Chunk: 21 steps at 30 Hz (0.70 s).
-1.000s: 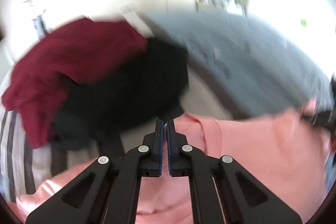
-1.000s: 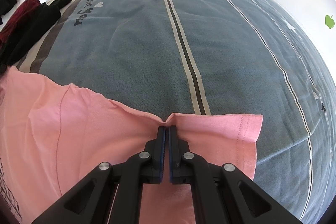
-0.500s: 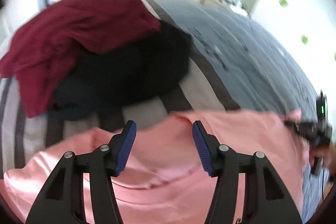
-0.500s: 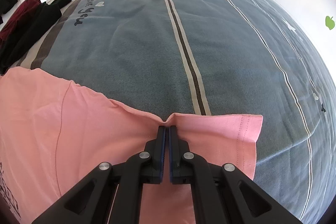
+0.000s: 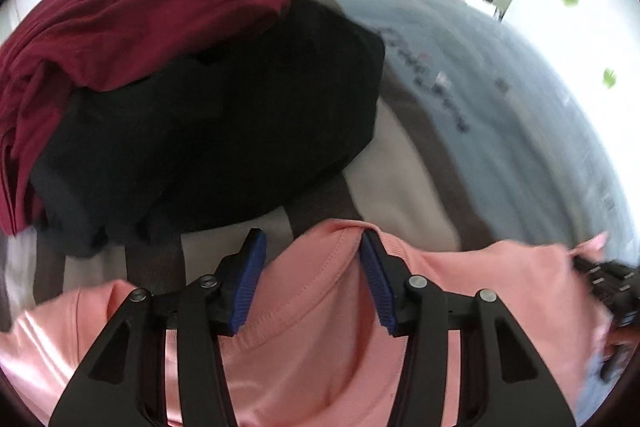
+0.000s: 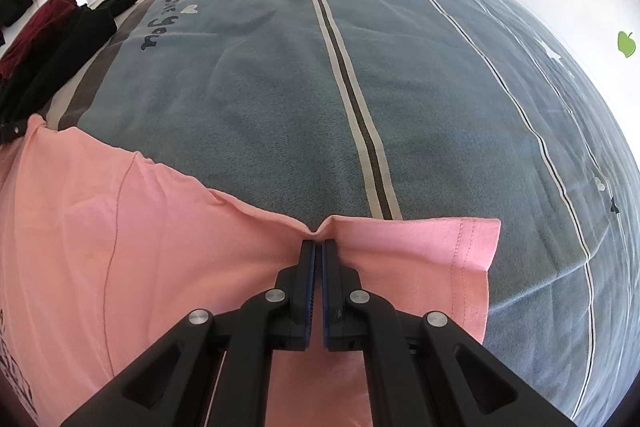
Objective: Fold clothes
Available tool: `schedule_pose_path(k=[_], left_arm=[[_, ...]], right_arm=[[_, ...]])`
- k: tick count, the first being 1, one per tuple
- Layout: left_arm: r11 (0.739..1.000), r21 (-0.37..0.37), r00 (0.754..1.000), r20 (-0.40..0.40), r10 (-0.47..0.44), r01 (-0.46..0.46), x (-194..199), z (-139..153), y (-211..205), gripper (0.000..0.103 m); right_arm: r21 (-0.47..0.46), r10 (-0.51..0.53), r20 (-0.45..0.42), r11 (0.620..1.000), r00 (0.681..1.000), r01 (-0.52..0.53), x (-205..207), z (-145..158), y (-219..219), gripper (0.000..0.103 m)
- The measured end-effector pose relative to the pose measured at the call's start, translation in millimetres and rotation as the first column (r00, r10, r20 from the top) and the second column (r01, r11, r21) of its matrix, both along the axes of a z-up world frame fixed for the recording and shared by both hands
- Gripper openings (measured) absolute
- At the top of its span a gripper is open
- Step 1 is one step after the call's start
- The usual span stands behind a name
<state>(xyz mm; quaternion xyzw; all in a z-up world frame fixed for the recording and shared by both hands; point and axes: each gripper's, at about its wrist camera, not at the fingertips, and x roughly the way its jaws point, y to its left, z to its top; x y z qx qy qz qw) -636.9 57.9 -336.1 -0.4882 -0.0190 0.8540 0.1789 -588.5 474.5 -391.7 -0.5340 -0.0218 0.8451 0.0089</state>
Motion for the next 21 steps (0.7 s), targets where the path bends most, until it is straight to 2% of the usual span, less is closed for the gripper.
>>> schedule_pose_path(k=[1, 2, 4, 6, 8, 10, 12, 14, 17, 19, 21], left_arm=[[1.000, 0.013, 1.000, -0.011, -0.016, 0.017, 7.4, 7.5, -8.8, 0.048], [1.000, 0.000, 0.999, -0.022, -0.031, 0.031, 13.7, 12.9, -16.5, 0.053], [0.999, -0.026, 0.998, -0.043, -0.042, 0.041, 25.7, 22.4, -36.8, 0.054], [0.999, -0.043, 0.998, -0.061, -0.033, 0.030, 37.1, 31.3, -63.7, 0.059], [0.998, -0.056, 0.998, -0.066, -0.002, -0.002, 44.2, 36.3, -91.3, 0.059], [0.996, -0.070, 0.996, -0.074, 0.043, -0.048, 50.1, 39.6, -119.2, 0.059], [0.990, -0.099, 0.993, -0.074, 0.095, -0.102, 56.0, 38.8, -145.1, 0.059], [0.981, -0.130, 0.989, -0.053, 0.135, -0.141, 61.1, 33.8, -163.5, 0.059], [0.987, -0.096, 0.992, -0.004, 0.125, -0.125, 69.5, 28.1, -172.8, 0.059], [0.993, -0.089, 0.997, 0.007, 0.083, -0.082, 73.7, 26.6, -166.1, 0.059], [0.991, -0.128, 0.999, 0.004, 0.037, -0.036, 76.0, 21.7, -151.9, 0.059]], right_arm=[[-0.006, -0.001, 0.000, 1.000, 1.000, 0.001, -0.4, 0.6, 1.0, 0.001], [-0.012, -0.003, -0.001, 1.000, 1.000, 0.003, -0.8, 1.2, 2.1, 0.001], [-0.023, -0.009, -0.002, 1.000, 1.000, 0.008, -2.2, 2.8, 4.5, 0.001], [0.011, -0.030, -0.015, 0.999, 0.999, 0.031, -3.2, 5.4, 6.0, 0.000], [0.049, -0.070, -0.026, 0.996, 0.997, 0.071, -2.0, 6.2, 8.6, 0.000], [0.022, -0.114, -0.020, 0.993, 0.993, 0.114, -3.8, 4.4, 21.5, 0.000], [0.034, -0.104, -0.016, 0.994, 0.994, 0.105, -6.0, 3.9, 20.4, 0.000], [0.089, -0.090, -0.013, 0.992, 0.996, 0.091, -9.2, 4.5, 13.8, 0.000], [0.114, -0.142, -0.012, 0.983, 0.990, 0.143, -11.8, 4.2, 16.9, 0.000], [0.125, -0.194, -0.008, 0.973, 0.981, 0.193, -15.1, 5.1, 20.2, 0.000], [0.150, -0.197, -0.009, 0.969, 0.980, 0.196, -14.5, 2.8, 15.9, 0.000]])
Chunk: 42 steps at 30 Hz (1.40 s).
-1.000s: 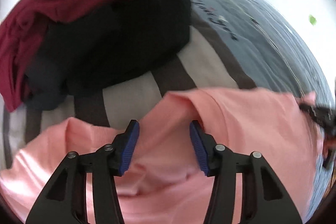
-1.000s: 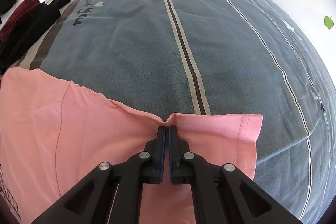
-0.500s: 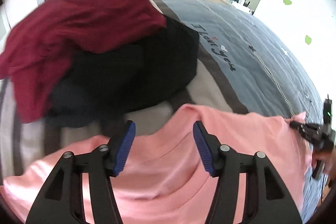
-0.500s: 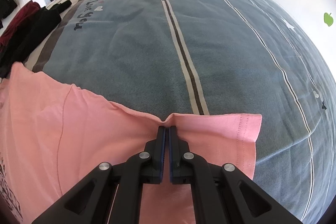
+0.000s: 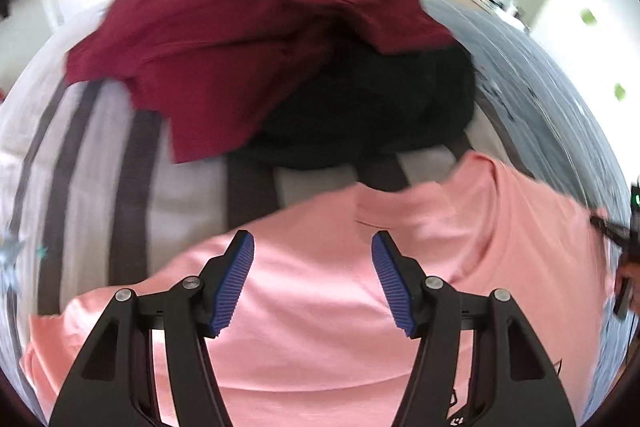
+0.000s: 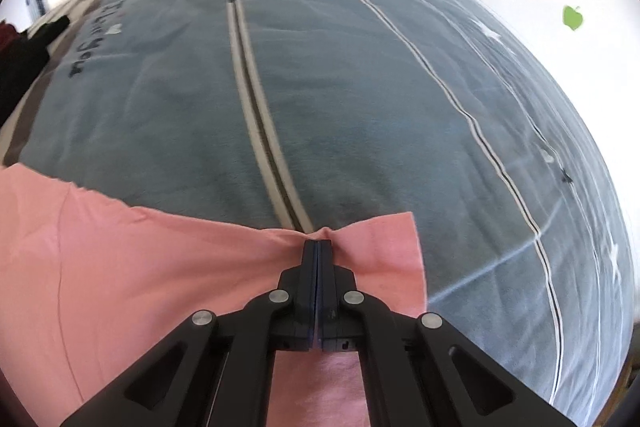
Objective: Fold clothes
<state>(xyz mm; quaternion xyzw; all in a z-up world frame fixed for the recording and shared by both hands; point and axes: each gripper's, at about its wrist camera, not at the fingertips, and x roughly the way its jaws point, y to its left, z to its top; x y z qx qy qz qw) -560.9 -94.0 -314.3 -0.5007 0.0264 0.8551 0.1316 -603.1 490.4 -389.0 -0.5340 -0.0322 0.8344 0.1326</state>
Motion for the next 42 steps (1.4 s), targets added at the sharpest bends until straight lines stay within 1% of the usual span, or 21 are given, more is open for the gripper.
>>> schedule_pose_path(k=[1, 3, 6, 9, 12, 13, 15, 16, 20, 21, 23, 25, 26, 29, 30, 32, 33, 35, 38, 39, 42], left_arm=[[0.999, -0.039, 1.000, 0.007, -0.005, 0.005, -1.4, -5.5, 5.9, 0.059], [0.992, -0.121, 0.999, 0.037, 0.041, -0.036, -8.9, -24.3, 9.5, 0.059], [0.977, -0.133, 0.986, -0.011, 0.167, -0.167, -20.1, -34.5, -9.4, 0.059], [0.969, -0.098, 0.974, -0.013, 0.225, -0.225, -22.8, -32.4, -21.5, 0.060], [0.978, -0.008, 0.976, -0.068, 0.206, -0.207, -4.6, -13.5, -28.6, 0.060], [0.980, 0.035, 0.976, -0.097, 0.196, -0.193, 5.5, -3.6, -33.1, 0.060], [0.983, 0.080, 0.977, -0.123, 0.174, -0.165, 19.8, 9.0, -41.9, 0.061], [0.982, 0.103, 0.978, -0.122, 0.170, -0.158, 25.7, 13.9, -49.0, 0.061], [0.969, 0.186, 0.976, -0.113, 0.186, -0.163, 44.1, 37.2, -85.9, 0.062], [0.966, 0.188, 0.973, -0.115, 0.199, -0.176, 24.6, 34.8, -82.1, 0.062], [0.964, 0.164, 0.967, -0.114, 0.230, -0.210, -24.5, 44.6, -48.3, 0.062], [0.959, 0.148, 0.959, -0.115, 0.260, -0.242, -26.7, 38.8, -29.8, 0.062], [0.955, 0.133, 0.953, -0.115, 0.279, -0.263, -36.1, 27.2, -26.6, 0.062], [0.945, 0.074, 0.937, -0.128, 0.325, -0.318, -15.4, 17.8, -43.5, 0.062], [0.943, 0.051, 0.933, -0.137, 0.333, -0.329, -8.7, 24.9, -56.5, 0.062], [0.929, -0.009, 0.919, -0.154, 0.363, -0.369, 22.5, 23.1, -77.4, 0.062], [0.921, -0.021, 0.911, -0.153, 0.382, -0.390, 31.9, 20.3, -87.6, 0.064], [0.890, -0.058, 0.888, -0.121, 0.443, -0.452, 59.7, 14.1, -121.1, 0.066], [0.846, -0.061, 0.848, -0.065, 0.526, -0.530, 89.2, 3.9, -155.0, 0.066], [0.830, -0.062, 0.832, -0.047, 0.553, -0.555, 98.8, 0.5, -166.0, 0.066], [0.809, -0.055, 0.811, -0.032, 0.584, -0.585, 127.2, -2.2, -182.3, 0.066]], right_arm=[[0.022, 0.004, 0.003, 1.000, 1.000, -0.004, 1.7, 0.4, -3.1, 0.000], [0.040, -0.009, 0.009, 0.999, 1.000, 0.009, 2.3, 1.4, -4.7, 0.000], [0.045, -0.038, 0.016, 0.998, 0.999, 0.038, -1.9, 0.9, -1.3, 0.000], [0.057, -0.038, 0.021, 0.998, 0.999, 0.037, -5.9, -1.2, 2.2, 0.000], [0.057, -0.032, 0.020, 0.998, 0.999, 0.031, -5.6, -0.1, 0.6, 0.000], [0.042, -0.031, 0.013, 0.999, 0.999, 0.030, -4.1, 2.1, 1.1, 0.000], [0.007, -0.028, -0.002, 1.000, 1.000, 0.028, -1.0, 6.7, 2.6, 0.001], [-0.016, -0.015, -0.009, 1.000, 1.000, 0.015, 2.5, 9.4, 0.6, 0.005], [-0.038, 0.041, -0.050, 0.998, 0.998, -0.043, 17.3, 25.4, -14.5, 0.008], [-0.051, 0.041, -0.065, 0.998, 0.997, -0.044, 20.3, 30.2, -16.0, 0.011], [-0.081, 0.020, -0.095, 0.996, 0.995, -0.028, 29.5, 40.5, -17.3, 0.012], [-0.101, -0.012, -0.122, 0.995, 0.992, 0.000, 35.4, 49.2, -8.8, 0.012], [-0.100, -0.028, -0.129, 0.995, 0.991, 0.015, 35.9, 51.4, -1.4, 0.013], [-0.104, -0.096, -0.120, 0.991, 0.988, 0.084, 53.8, 55.6, 20.7, 0.017], [-0.102, -0.114, -0.115, 0.990, 0.987, 0.102, 64.6, 59.4, 18.0, 0.018], [-0.100, -0.139, -0.087, 0.987, 0.987, 0.130, 74.9, 56.5, 31.3, 0.018], [-0.098, -0.132, -0.072, 0.987, 0.989, 0.125, 81.0, 55.8, 33.2, 0.018], [-0.113, -0.072, -0.072, 0.992, 0.995, 0.063, 93.3, 58.4, 24.8, 0.019], [-0.133, 0.016, -0.075, 0.991, 0.997, -0.025, 109.5, 58.0, -1.1, 0.030], [-0.123, 0.019, -0.059, 0.992, 0.998, -0.026, 113.7, 54.4, -7.1, 0.033], [-0.103, -0.042, 0.013, 0.994, 0.999, 0.044, 133.2, 37.1, -4.8, 0.033]])
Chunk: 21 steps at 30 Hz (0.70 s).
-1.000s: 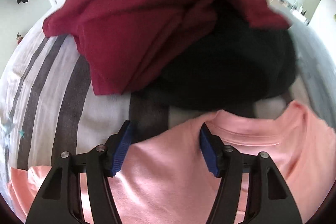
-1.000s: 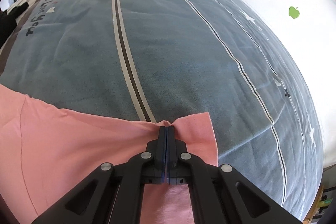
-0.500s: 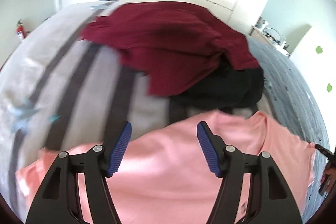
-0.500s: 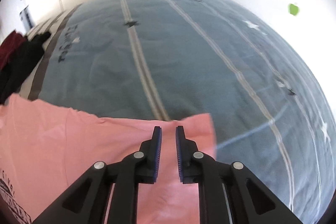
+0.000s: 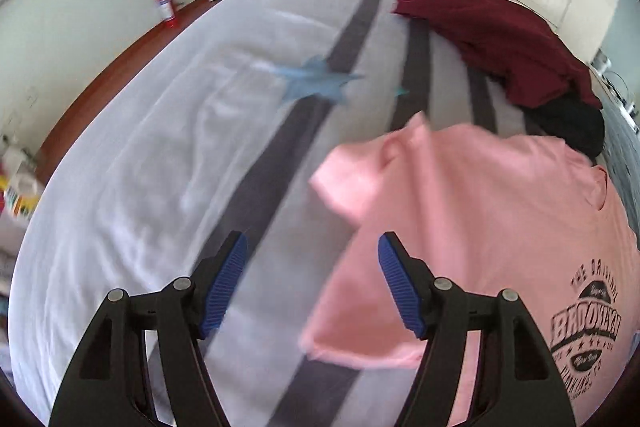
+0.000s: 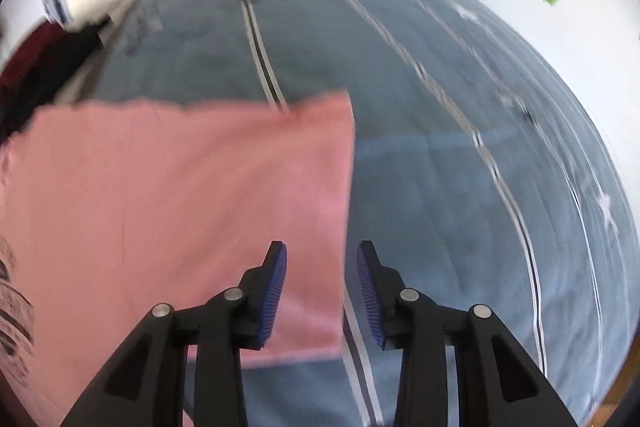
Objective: Fold clothes
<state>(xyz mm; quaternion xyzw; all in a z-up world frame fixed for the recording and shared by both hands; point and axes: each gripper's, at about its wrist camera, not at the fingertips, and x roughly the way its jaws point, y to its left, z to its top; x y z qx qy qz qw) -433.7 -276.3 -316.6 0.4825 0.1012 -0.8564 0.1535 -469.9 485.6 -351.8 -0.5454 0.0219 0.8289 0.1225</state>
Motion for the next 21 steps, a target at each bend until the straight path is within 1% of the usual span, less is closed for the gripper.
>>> schedule_pose_path(k=[2, 5, 8, 11, 12, 13, 14, 15, 18, 19, 21], left_arm=[[1.000, 0.008, 1.000, 0.005, 0.000, 0.000, 10.3, -1.4, -0.8, 0.066], [1.000, 0.014, 1.000, 0.012, -0.010, 0.010, 19.9, -7.6, 4.8, 0.066], [1.000, 0.026, 1.000, 0.023, -0.007, 0.006, 23.8, -13.8, 9.2, 0.066], [1.000, 0.025, 0.999, 0.040, 0.000, -0.001, 27.4, -16.6, 8.6, 0.066], [1.000, 0.018, 0.999, 0.047, 0.001, -0.002, 27.0, -18.3, 10.2, 0.066], [1.000, 0.005, 0.998, 0.055, 0.002, -0.002, 26.9, -19.5, 11.2, 0.066], [1.000, -0.001, 0.999, 0.055, -0.001, 0.001, 27.4, -19.0, 11.3, 0.066], [1.000, -0.005, 0.999, 0.053, -0.005, 0.005, 28.0, -18.4, 11.2, 0.066], [0.999, -0.035, 0.999, 0.041, -0.027, 0.028, 28.5, -14.1, 11.8, 0.066], [0.999, -0.043, 0.999, 0.042, -0.031, 0.033, 28.2, -13.7, 11.8, 0.066], [0.999, -0.036, 0.999, 0.040, -0.033, 0.034, 25.6, -13.6, 11.5, 0.066]], right_arm=[[-0.082, -0.067, -0.001, 0.994, 0.998, 0.066, 16.8, -4.7, 13.4, 0.033], [-0.134, -0.060, -0.013, 0.989, 0.998, 0.057, 27.9, -5.9, 14.9, 0.035], [-0.150, -0.007, -0.020, 0.989, 1.000, 0.004, 27.2, -6.3, 6.0, 0.035], [-0.135, -0.010, 0.010, 0.991, 1.000, 0.012, 22.0, -11.9, 6.0, 0.035], [-0.138, -0.014, 0.019, 0.990, 1.000, 0.016, 20.0, -14.1, 9.5, 0.027], [-0.146, -0.010, 0.017, 0.989, 1.000, 0.013, 19.4, -14.2, 12.6, 0.014], [-0.133, -0.004, 0.013, 0.991, 1.000, 0.006, 19.4, -12.5, 13.9, 0.009], [-0.116, 0.003, 0.009, 0.993, 1.000, -0.002, 19.4, -10.5, 14.8, 0.002], [-0.060, 0.040, 0.013, 0.997, 0.999, -0.039, 21.9, -8.6, 19.1, 0.000], [-0.004, 0.032, 0.037, 0.999, 0.999, -0.032, 23.0, -12.1, 22.3, 0.000], [0.010, -0.006, 0.046, 1.000, 0.999, 0.005, 28.1, -16.2, 40.1, 0.000]])
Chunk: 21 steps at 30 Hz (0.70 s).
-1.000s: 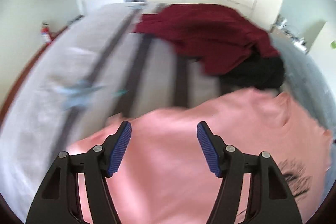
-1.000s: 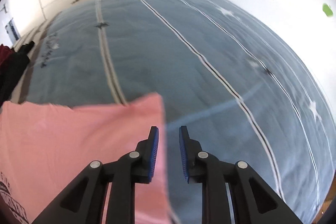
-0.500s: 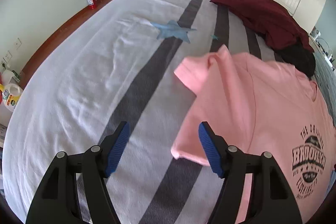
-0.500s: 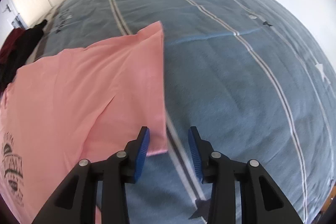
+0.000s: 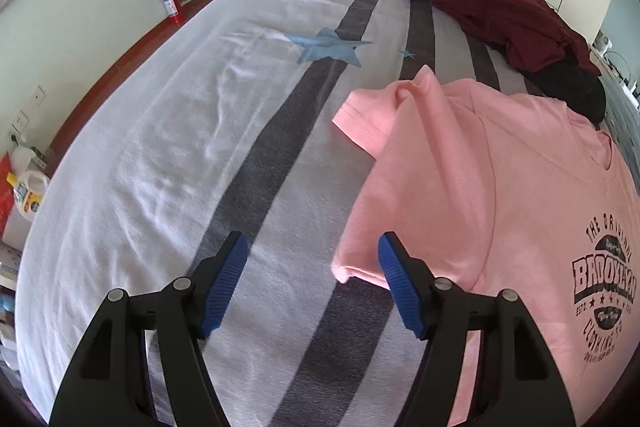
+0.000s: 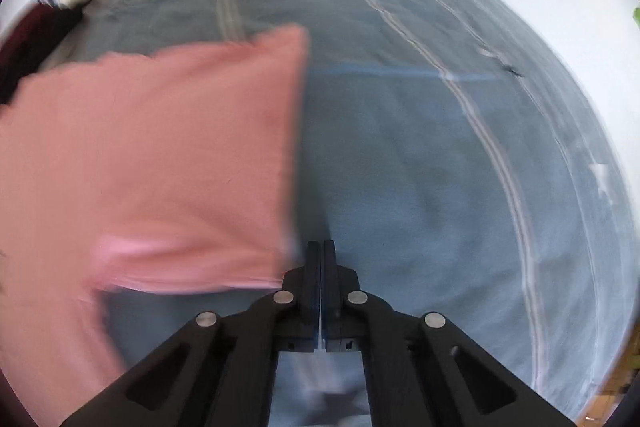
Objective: Fold clothes
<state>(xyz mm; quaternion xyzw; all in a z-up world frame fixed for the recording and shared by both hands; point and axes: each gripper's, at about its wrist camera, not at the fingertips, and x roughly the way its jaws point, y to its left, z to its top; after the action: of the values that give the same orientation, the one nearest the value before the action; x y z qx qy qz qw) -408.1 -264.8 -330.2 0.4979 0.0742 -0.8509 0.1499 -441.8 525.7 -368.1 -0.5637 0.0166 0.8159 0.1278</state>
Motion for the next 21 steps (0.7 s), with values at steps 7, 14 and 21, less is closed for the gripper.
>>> schedule_pose_path(k=[7, 14, 21], left_arm=[[0.998, -0.003, 0.998, 0.008, 0.063, -0.063, 13.0, -0.6, -28.1, 0.066], [0.995, 0.087, 0.999, -0.013, 0.048, -0.046, 6.8, -8.4, -57.3, 0.066], [0.965, 0.260, 0.999, -0.025, -0.042, 0.047, -66.2, -25.5, -70.1, 0.066]], right_arm=[[-0.058, 0.026, -0.125, 0.998, 0.992, -0.033, 14.4, 34.2, 2.0, 0.008], [-0.117, 0.156, -0.198, 0.977, 0.968, -0.181, -9.2, 49.0, -88.8, 0.028], [-0.139, 0.238, -0.174, 0.955, 0.956, -0.263, -41.5, 22.0, -167.1, 0.028]])
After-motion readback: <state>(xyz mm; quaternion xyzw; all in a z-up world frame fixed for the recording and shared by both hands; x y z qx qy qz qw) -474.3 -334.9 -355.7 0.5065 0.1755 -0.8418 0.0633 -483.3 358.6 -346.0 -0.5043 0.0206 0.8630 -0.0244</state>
